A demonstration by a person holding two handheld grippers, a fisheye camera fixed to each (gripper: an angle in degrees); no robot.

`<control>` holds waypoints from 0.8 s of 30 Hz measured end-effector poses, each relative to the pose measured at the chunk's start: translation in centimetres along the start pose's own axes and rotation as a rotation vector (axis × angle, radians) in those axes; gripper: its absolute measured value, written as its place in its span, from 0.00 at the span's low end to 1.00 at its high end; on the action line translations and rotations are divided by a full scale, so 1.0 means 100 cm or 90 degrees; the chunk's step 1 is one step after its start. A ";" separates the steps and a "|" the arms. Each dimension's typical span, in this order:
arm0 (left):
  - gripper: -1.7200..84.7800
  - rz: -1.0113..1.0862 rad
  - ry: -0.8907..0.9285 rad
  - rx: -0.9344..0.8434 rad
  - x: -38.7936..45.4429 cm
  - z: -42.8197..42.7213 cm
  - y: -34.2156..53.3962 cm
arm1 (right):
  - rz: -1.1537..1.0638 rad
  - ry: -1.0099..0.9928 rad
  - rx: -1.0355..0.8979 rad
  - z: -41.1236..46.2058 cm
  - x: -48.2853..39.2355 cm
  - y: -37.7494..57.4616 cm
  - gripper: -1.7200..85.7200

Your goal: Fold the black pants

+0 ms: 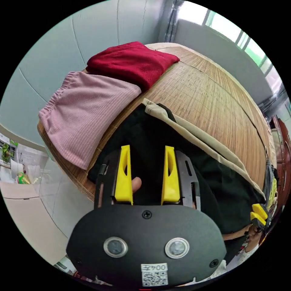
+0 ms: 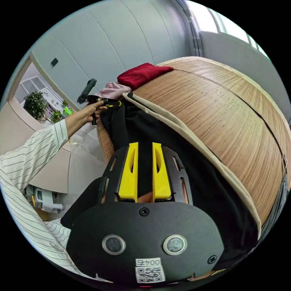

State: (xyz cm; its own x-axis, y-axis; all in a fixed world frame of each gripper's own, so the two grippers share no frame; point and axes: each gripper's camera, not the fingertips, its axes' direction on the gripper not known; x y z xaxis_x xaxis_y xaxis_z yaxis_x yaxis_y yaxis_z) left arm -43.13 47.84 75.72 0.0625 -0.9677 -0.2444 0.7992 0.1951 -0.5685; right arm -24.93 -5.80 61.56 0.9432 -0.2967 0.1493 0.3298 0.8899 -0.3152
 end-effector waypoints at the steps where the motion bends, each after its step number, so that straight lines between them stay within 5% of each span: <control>1: 0.15 0.009 -0.024 0.003 0.003 -0.001 0.001 | -0.025 0.002 -0.004 0.012 -0.009 -0.023 0.12; 4: 0.07 0.002 -0.053 0.067 0.003 -0.022 0.014 | -0.100 0.052 -0.016 0.046 -0.038 -0.079 0.13; 12: 0.04 -0.065 0.125 0.148 -0.071 -0.060 0.060 | -0.234 0.120 -0.094 0.145 -0.097 -0.189 0.16; 20: 0.04 -0.095 0.227 0.225 -0.123 -0.063 0.104 | -0.182 0.110 -0.209 0.210 -0.100 -0.239 0.08; 24: 0.04 -0.064 0.217 0.260 -0.132 -0.076 0.114 | -0.203 0.145 -0.142 0.199 -0.104 -0.245 0.04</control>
State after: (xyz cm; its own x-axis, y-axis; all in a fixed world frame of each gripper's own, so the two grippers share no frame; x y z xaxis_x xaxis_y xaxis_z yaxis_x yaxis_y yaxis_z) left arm -39.42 64.04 66.49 -0.1697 -0.8584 -0.4841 0.9628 -0.0395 -0.2674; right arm -43.60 -17.55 86.40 0.7697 -0.6347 0.0686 0.5818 0.6532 -0.4845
